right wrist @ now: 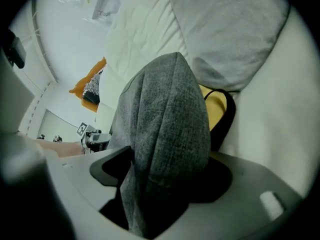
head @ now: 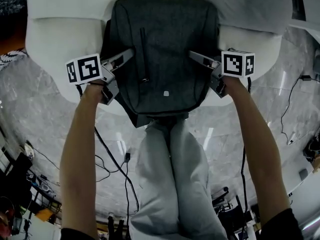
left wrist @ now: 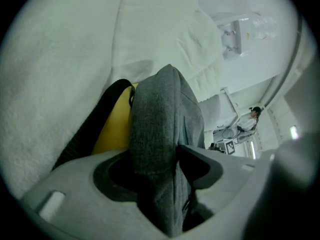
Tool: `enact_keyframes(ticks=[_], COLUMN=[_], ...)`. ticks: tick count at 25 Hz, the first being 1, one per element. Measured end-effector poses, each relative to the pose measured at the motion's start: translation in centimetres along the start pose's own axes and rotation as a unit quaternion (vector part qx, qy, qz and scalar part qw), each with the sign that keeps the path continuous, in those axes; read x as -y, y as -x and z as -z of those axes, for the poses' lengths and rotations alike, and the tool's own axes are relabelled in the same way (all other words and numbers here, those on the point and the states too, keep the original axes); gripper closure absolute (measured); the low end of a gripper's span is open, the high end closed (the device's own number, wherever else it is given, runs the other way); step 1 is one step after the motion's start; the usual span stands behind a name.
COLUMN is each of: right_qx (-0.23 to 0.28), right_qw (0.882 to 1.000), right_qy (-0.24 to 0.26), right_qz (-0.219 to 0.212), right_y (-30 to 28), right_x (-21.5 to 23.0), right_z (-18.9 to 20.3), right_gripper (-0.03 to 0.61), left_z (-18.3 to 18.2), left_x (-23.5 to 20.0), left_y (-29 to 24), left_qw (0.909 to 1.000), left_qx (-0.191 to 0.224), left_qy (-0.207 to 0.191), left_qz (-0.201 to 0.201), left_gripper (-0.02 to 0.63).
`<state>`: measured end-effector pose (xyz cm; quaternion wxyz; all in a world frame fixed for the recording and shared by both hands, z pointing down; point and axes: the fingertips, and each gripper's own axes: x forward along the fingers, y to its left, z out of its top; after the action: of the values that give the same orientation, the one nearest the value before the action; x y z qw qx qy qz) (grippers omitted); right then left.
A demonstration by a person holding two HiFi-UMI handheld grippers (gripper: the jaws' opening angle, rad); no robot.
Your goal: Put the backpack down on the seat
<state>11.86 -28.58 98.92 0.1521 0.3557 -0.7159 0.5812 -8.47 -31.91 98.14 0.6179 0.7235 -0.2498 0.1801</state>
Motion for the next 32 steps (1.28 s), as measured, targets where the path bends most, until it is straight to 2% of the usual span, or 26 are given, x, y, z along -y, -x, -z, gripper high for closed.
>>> enact_keyframes(ticks=[3, 8, 13, 18, 23, 25, 32], right_qx=[0.019, 0.018, 0.012, 0.019, 0.040, 0.055, 0.050], right_qw=[0.999, 0.999, 0.998, 0.994, 0.990, 0.988, 0.983], right_qy=[0.004, -0.006, -0.019, -0.014, -0.048, -0.068, -0.086], right_qz=[0.030, 0.046, 0.060, 0.107, 0.124, 0.127, 0.151], right_y=[0.5, 1.3, 2.8, 4.8, 6.5, 7.4, 9.2], right_x=[0.4, 1.0, 0.8, 1.2, 1.2, 0.9, -0.2], right_z=[0.0, 0.8, 2.4, 3.3, 4.4, 4.6, 6.6], right_gripper=[0.207, 0.212, 0.215, 0.257, 0.296, 0.316, 0.336], left_z=[0.5, 0.9, 2.2, 4.7, 6.3, 6.6, 7.4], left_x=[-0.1, -0.8, -1.1, -1.2, -1.4, -0.9, 0.9], left_y=[0.5, 1.5, 3.2, 4.2, 6.2, 6.7, 7.4], left_qw=[0.9997, 0.9987, 0.9966, 0.9942, 0.9909, 0.9905, 0.9831], left_qx=[-0.004, -0.007, 0.011, -0.006, -0.001, -0.001, 0.006], left_qy=[-0.018, -0.020, 0.001, 0.011, 0.018, 0.016, 0.016], left_qz=[-0.016, -0.047, -0.082, -0.107, -0.133, -0.137, -0.182], left_gripper=[0.345, 0.336, 0.345, 0.348, 0.431, 0.443, 0.527])
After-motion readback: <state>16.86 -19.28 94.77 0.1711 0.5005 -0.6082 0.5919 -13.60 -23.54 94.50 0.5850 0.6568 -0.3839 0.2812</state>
